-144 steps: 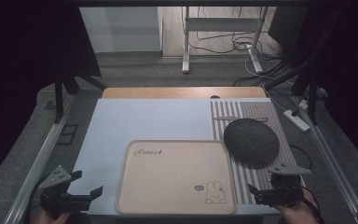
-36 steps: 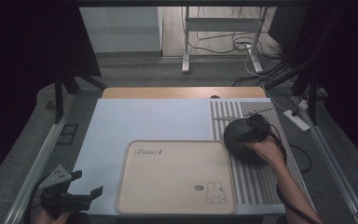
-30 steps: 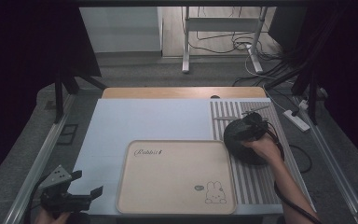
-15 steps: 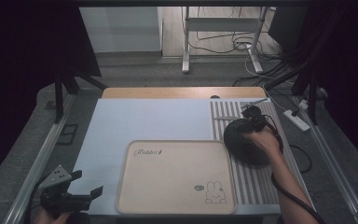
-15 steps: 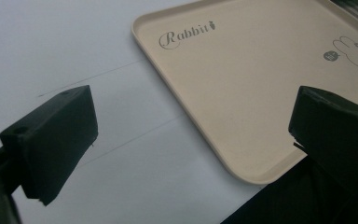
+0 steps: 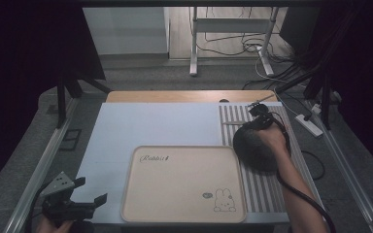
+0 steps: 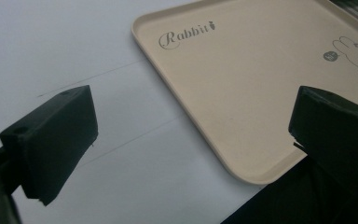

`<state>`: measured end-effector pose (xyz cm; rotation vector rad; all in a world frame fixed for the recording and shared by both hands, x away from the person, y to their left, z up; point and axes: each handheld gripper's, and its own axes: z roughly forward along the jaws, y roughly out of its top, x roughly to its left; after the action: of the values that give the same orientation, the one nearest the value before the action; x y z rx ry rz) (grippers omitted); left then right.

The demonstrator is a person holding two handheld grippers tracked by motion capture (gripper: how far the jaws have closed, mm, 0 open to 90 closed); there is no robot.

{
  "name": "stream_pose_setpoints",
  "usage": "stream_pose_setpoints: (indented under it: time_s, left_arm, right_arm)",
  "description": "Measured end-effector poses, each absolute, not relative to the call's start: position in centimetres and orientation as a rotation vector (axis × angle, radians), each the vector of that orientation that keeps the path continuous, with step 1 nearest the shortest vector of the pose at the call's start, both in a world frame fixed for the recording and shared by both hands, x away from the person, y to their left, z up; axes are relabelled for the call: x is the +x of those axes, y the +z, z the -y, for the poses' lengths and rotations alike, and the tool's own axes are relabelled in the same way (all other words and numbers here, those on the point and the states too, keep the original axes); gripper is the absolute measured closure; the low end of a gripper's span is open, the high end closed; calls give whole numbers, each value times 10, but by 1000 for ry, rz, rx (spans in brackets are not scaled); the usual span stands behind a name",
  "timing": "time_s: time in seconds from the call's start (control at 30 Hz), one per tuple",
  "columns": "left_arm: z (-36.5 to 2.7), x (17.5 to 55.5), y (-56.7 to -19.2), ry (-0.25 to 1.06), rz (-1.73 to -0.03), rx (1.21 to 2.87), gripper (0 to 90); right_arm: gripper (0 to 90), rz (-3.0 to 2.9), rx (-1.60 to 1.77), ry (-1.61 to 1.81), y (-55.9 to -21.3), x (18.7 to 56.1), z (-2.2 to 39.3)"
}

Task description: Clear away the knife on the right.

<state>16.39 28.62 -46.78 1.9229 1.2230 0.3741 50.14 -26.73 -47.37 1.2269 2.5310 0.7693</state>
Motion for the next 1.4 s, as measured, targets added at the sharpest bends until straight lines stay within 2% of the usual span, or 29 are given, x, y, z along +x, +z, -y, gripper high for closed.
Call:
stream_pose_setpoints:
  time_s: [0.3,0.67,0.97,1.4]
  left_arm:
    - [-286,164,-468,375,-1223,1922,15]
    - [-286,164,-468,376,-1222,1924,15]
    - [-286,163,-468,377,-1223,1923,15]
    - [-285,163,-468,382,-1223,1929,16]
  right_arm:
    - [898,-2562,1162,797,-478,521,245]
    - [897,-2614,1162,694,-506,544,235]
    - [897,-2568,1167,634,-506,556,256]
    - [898,-2427,1360,653,-505,562,304]
